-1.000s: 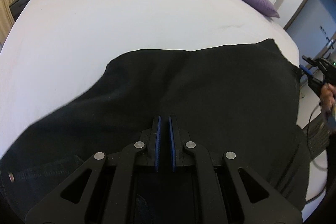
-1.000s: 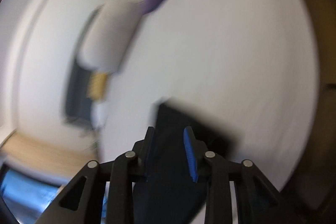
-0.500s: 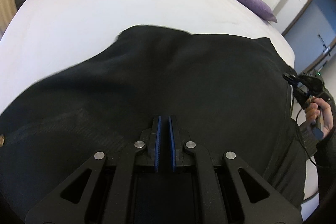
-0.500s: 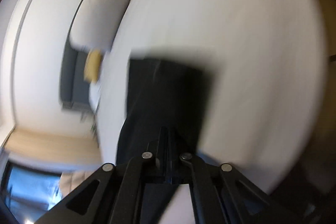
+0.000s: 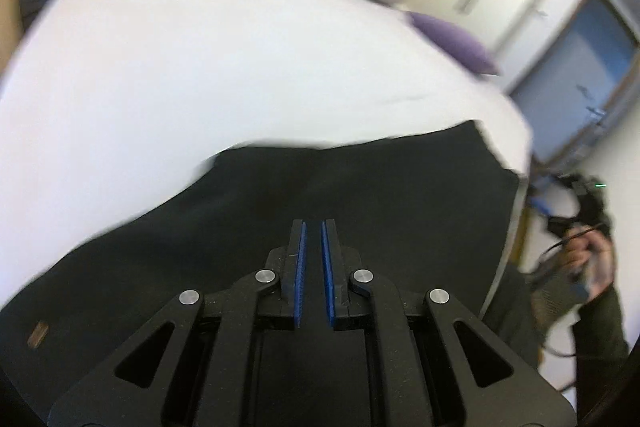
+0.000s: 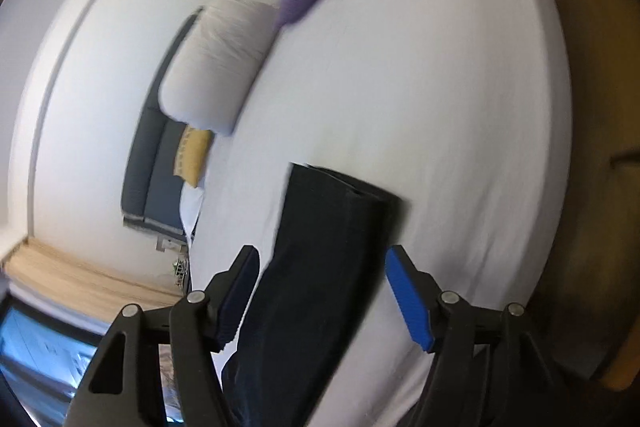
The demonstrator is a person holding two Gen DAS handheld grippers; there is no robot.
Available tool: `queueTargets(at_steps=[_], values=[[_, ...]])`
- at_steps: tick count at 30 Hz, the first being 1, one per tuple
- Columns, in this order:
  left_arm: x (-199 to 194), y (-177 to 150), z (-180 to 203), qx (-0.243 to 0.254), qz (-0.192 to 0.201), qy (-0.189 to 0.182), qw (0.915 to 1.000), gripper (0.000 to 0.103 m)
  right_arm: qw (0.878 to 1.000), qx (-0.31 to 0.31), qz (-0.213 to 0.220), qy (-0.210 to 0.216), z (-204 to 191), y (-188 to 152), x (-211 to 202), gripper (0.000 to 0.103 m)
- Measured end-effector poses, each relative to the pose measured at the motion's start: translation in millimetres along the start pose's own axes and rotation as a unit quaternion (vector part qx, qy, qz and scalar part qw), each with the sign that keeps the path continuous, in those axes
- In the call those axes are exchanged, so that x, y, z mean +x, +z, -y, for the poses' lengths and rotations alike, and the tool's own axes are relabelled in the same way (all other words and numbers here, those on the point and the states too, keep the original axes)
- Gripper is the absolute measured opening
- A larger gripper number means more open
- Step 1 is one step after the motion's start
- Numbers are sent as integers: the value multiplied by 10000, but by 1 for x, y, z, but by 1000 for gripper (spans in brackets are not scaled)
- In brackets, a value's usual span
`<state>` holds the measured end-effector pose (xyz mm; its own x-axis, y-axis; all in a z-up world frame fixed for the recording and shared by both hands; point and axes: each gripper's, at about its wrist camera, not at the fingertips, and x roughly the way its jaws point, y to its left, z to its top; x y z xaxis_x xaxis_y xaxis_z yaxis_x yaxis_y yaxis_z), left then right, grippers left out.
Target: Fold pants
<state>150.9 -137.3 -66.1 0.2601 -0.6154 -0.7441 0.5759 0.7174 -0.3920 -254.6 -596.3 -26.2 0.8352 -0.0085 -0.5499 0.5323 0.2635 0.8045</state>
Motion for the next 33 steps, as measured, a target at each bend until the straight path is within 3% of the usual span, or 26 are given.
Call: queueTargets(at_steps=[4,6,7,8,13,17,19,22,25,30,33], values=[[69,26,-4,-619,-593,-835,9928,7,9982,543,41,243,30,-3,-8,70],[99,22,-18,-830,-1051,-671,9887,7,9962,764,-51,409,44,0,0,68],[103,19,-26,-902,-1083,-823,9866,7,9961,780,-90,391,46,2,3,67],[99,15,-35,-1062,-1008,-1003,9841,7,9964,754,-133,367,47,5,7,67],[44,-20,-80,-1419,-772,-727,9842,7,9963,709,-270,393,54,11,12,67],[-10,-59,-119,-1932,-439,-554,9786,7,9964,722,-250,360,56,10,10,65],[-35,-74,-126,-2093,-307,-427,9764,7,9964,733,-239,360,56,10,11,65],[-61,-76,-115,-1931,-142,-400,9803,7,9969,661,-268,330,48,12,20,65],[-61,-71,-96,-1813,-63,-563,9818,7,9970,562,-311,432,40,14,26,65],[-29,-82,-88,-1841,-470,-608,9799,7,9957,583,-447,556,37,18,48,62],[-25,-85,-84,-1875,-446,-646,9791,7,9963,474,-501,515,34,21,53,62]])
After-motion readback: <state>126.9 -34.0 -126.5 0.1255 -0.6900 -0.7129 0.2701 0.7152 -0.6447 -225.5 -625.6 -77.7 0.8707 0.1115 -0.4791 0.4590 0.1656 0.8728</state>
